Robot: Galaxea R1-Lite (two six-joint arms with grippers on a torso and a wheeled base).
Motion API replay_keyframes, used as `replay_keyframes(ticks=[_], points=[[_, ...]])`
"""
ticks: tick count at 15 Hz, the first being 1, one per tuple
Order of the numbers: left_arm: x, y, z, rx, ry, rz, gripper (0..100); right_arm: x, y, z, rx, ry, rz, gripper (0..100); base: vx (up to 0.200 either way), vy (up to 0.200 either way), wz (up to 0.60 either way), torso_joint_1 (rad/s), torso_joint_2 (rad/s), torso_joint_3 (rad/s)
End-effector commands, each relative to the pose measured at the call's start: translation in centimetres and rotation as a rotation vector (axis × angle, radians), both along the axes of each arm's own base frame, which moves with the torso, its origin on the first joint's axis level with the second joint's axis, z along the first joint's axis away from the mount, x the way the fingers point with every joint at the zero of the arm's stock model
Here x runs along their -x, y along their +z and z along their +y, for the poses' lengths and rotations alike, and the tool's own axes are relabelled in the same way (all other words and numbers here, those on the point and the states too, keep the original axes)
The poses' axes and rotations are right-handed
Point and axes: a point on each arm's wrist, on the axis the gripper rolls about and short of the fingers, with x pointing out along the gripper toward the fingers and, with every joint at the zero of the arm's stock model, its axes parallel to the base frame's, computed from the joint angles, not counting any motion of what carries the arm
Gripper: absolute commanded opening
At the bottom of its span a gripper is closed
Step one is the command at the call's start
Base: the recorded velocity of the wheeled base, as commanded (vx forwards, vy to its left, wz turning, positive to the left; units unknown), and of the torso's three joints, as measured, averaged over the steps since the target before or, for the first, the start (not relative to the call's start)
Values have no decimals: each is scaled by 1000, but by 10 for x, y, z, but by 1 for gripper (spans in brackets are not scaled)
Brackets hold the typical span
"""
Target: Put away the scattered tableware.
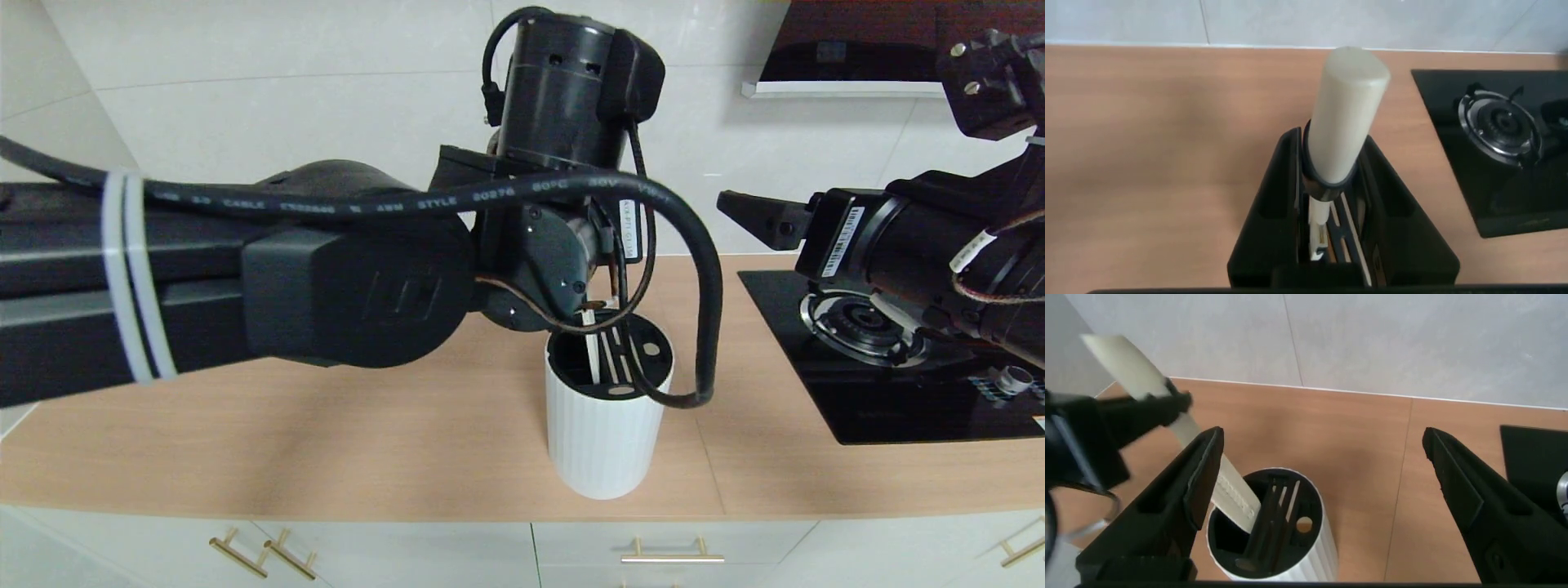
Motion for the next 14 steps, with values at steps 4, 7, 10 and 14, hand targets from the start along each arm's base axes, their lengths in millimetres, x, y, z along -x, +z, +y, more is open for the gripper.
replay_keyframes(ticks=[4, 7, 10, 14], points=[[-4, -24, -6, -29, 7, 50, 0, -1, -1, 1, 1, 0, 1, 100, 0, 0, 0, 0, 0, 0], [-9, -38, -12, -40, 11, 75, 0, -1, -1, 1, 1, 0, 1, 100, 0, 0, 0, 0, 0, 0], [-11, -49, -16, -47, 16, 97, 0, -2, -2, 1, 4, 0, 5, 100, 0, 0, 0, 0, 0, 0], [-9, -62, -24, -63, 5, 125, 0, -2, -3, 2, 4, 2, 5, 100, 0, 0, 0, 0, 0, 0]])
